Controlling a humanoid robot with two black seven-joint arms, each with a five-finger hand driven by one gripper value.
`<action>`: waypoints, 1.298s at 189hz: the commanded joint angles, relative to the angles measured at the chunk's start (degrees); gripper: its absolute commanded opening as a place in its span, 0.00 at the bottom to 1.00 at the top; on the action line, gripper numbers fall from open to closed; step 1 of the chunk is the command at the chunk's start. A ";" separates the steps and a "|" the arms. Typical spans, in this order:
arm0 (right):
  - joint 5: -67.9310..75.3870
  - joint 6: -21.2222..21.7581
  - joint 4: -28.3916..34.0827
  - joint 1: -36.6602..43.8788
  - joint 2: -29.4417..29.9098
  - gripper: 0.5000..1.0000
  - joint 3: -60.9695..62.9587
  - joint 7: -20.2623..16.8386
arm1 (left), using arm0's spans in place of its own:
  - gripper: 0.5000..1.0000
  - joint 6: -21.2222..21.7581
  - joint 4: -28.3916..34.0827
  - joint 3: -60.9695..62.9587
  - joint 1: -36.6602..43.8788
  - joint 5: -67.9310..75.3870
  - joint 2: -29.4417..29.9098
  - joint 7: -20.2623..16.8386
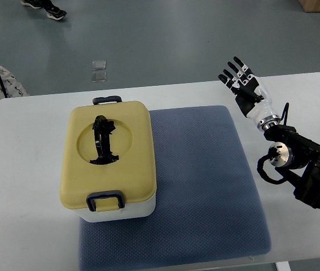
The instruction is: Open white storage box with right hand
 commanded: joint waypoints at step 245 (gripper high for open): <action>-76.99 10.99 23.09 37.84 -10.87 0.85 -16.26 2.73 | 1.00 -0.01 0.00 -0.03 0.00 0.03 0.00 0.00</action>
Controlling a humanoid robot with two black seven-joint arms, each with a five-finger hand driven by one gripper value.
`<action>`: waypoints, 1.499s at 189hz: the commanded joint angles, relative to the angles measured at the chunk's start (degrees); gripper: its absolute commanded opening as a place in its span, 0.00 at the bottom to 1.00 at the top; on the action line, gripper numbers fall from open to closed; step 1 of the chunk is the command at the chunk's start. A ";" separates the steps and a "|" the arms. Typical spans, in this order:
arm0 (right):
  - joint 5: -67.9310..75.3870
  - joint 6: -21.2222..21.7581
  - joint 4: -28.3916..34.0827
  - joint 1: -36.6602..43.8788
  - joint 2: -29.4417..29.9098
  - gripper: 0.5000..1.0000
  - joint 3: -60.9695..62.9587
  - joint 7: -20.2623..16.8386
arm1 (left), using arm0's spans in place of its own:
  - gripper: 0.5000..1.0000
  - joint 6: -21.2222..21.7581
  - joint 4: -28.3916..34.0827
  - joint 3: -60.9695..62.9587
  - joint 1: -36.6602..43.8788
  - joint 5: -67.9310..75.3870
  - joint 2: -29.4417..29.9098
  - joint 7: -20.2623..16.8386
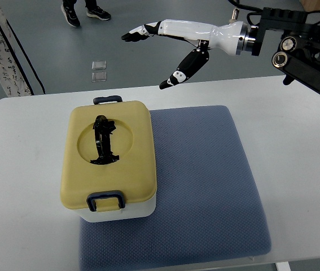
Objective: Open white storage box with right hand
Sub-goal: 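Swing the right hand over the yellow lid toward its black handle, then close the right hand's fingers around the black lid handle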
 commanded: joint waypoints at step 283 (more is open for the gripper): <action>-17.31 -0.22 2.28 14.12 15.15 0.27 -18.50 -0.23 | 1.00 -0.01 0.00 0.00 0.01 0.03 0.00 0.00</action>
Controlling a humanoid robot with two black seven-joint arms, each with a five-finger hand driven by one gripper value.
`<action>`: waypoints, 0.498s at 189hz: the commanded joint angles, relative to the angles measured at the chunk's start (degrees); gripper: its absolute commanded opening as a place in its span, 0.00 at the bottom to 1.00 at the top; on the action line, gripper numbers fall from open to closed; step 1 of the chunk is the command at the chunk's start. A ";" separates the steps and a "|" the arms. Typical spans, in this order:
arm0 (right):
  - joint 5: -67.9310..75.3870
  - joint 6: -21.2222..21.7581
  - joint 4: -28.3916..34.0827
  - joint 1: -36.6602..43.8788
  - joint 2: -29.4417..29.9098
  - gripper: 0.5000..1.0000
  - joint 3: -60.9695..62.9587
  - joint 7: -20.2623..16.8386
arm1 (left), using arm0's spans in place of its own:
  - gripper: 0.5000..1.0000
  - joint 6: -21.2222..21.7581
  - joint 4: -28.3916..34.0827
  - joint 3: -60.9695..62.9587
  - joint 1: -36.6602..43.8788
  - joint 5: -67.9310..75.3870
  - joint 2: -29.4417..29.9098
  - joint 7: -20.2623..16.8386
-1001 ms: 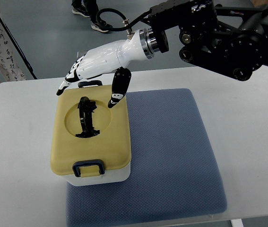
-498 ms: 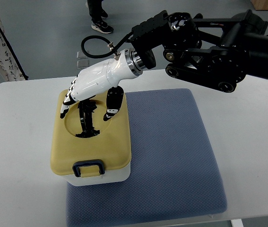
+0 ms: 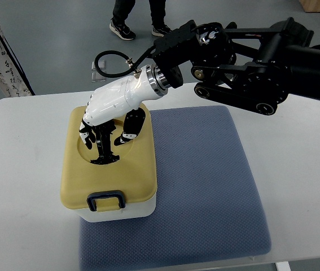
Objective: Open white storage box with right hand
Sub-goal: 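Close the right hand's fingers around the black lid handle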
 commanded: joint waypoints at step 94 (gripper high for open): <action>0.17 -0.06 -0.17 -0.16 0.77 0.00 0.68 0.33 | 1.00 0.01 0.00 0.00 0.01 0.03 0.00 0.00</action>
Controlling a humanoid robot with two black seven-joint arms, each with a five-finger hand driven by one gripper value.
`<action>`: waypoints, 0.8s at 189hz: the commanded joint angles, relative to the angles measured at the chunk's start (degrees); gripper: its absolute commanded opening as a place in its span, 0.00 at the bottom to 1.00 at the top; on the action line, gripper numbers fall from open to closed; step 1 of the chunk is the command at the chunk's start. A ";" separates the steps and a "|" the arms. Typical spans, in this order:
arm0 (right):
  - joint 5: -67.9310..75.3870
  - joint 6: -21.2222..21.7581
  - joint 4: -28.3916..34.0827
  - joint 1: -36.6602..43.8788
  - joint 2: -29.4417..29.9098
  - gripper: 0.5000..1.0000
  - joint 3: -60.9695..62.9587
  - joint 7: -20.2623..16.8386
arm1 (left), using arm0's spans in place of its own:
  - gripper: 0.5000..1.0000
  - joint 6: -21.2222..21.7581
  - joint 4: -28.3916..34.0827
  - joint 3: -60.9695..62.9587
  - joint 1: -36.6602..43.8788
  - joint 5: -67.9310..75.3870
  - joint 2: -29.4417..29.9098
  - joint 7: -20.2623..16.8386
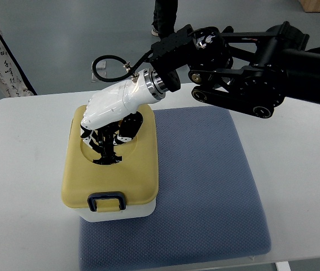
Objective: Open white storage box with right hand
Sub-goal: 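Close the right hand's fingers around the black lid handle, then lift the yellow lid up off the white box with the right hand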
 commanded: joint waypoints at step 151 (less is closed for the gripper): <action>9.92 -1.68 -6.50 -1.65 -19.66 0.00 10.05 0.30 | 1.00 -0.01 0.00 0.00 0.00 0.02 0.00 0.00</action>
